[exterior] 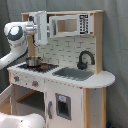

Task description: Play with the kitchen

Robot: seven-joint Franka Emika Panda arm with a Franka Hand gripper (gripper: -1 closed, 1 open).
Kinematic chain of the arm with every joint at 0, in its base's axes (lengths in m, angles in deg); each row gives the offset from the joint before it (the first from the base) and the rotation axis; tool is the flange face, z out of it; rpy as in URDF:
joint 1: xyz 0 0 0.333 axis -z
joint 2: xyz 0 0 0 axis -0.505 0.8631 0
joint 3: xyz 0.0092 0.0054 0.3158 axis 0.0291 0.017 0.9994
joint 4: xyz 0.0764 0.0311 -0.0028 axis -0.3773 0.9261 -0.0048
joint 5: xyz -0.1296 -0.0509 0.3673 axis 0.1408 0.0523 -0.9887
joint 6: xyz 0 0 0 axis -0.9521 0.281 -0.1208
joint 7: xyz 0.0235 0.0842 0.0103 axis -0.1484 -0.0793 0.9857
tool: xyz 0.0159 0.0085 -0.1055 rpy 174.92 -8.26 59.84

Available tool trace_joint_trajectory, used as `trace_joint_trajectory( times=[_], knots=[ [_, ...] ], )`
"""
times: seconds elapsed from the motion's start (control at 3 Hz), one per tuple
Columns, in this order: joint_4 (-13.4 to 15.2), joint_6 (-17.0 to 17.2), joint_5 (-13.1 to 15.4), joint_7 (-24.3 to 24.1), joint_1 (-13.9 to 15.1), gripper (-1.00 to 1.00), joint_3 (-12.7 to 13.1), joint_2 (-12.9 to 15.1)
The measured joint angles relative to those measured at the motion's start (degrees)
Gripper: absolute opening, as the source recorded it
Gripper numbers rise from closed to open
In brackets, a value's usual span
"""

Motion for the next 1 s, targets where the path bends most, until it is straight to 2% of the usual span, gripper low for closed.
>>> trace_joint_trajectory(
  times=[0.33, 0.67, 1.0],
  knots=[
    [0.33, -4.24, -0.11, -0.73, -0.09, -1.0, 0.07, -0.99],
    [0.33, -4.28, -0.15, -0.99, -0.09, 1.0, 0.07, -0.99],
    [0.33, -5.0, -0.23, -2.86, -0.1, 1.0, 0.26, -0.99]
  ],
)
